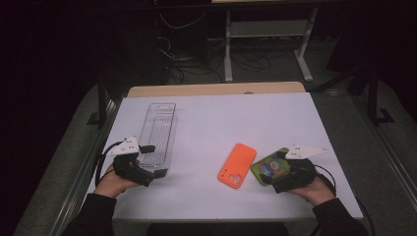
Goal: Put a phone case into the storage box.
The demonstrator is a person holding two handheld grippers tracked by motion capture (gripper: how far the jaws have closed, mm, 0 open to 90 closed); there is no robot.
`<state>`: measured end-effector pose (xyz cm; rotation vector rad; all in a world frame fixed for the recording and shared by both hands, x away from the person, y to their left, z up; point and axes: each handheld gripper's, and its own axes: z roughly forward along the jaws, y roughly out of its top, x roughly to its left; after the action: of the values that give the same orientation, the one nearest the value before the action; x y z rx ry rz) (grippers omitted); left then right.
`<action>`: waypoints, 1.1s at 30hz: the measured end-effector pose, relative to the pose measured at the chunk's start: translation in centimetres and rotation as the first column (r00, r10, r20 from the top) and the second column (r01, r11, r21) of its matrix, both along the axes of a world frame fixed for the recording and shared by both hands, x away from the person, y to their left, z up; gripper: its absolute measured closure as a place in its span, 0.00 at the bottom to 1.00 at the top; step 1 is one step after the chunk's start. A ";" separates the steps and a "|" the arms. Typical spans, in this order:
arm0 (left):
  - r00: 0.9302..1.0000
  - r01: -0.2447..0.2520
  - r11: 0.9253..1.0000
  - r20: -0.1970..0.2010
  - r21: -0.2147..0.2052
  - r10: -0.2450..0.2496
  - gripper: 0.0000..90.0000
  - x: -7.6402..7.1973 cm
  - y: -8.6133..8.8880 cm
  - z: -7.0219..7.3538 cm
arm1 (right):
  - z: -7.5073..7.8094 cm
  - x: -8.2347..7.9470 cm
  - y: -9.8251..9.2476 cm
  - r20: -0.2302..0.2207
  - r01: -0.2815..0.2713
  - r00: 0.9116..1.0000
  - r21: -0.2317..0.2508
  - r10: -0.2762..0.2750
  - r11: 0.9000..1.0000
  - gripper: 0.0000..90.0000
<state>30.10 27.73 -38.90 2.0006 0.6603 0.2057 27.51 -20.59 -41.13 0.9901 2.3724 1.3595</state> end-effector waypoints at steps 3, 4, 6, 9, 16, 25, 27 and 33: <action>1.000 -0.004 1.000 0.000 0.002 0.004 0.00 0.2 0.0 0.0 | 0.0 0.0 0.0 0.002 0.000 1.000 0.002 0.000 1.000 0.00; 1.000 -0.008 1.000 -0.006 -0.006 0.008 0.00 0.1 0.0 0.0 | 0.0 0.0 -0.1 0.002 0.000 1.000 0.001 0.000 1.000 0.00; 1.000 -0.009 1.000 -0.009 -0.001 0.009 0.00 0.2 0.0 0.1 | 0.0 0.0 -0.1 0.003 0.001 1.000 0.001 -0.001 1.000 0.00; 1.000 -0.010 1.000 -0.016 0.000 0.010 0.00 0.3 -0.2 0.3 | 0.0 0.1 -0.1 0.001 0.007 1.000 0.001 -0.007 1.000 0.00; 1.000 -0.003 1.000 -0.013 -0.001 0.003 0.00 0.6 -1.1 0.6 | -0.1 0.2 -0.1 -0.005 0.007 1.000 -0.003 -0.007 1.000 0.00; 1.000 -0.001 1.000 -0.008 0.012 0.001 0.00 1.2 -3.4 1.3 | -0.1 0.3 -0.2 -0.007 0.005 1.000 0.002 -0.005 1.000 0.00; 1.000 -0.009 1.000 -0.009 0.027 0.009 0.00 1.3 -3.9 1.3 | -0.1 0.3 -0.2 -0.005 0.005 1.000 0.004 -0.005 1.000 0.00; 1.000 0.017 0.999 0.003 0.032 -0.017 0.00 1.4 -6.1 1.6 | 0.0 0.3 -0.3 -0.003 0.006 1.000 0.007 -0.006 1.000 0.00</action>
<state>31.51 21.62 -37.28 2.0354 0.6409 0.2107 27.78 -20.88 -41.16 1.0010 2.3662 1.3664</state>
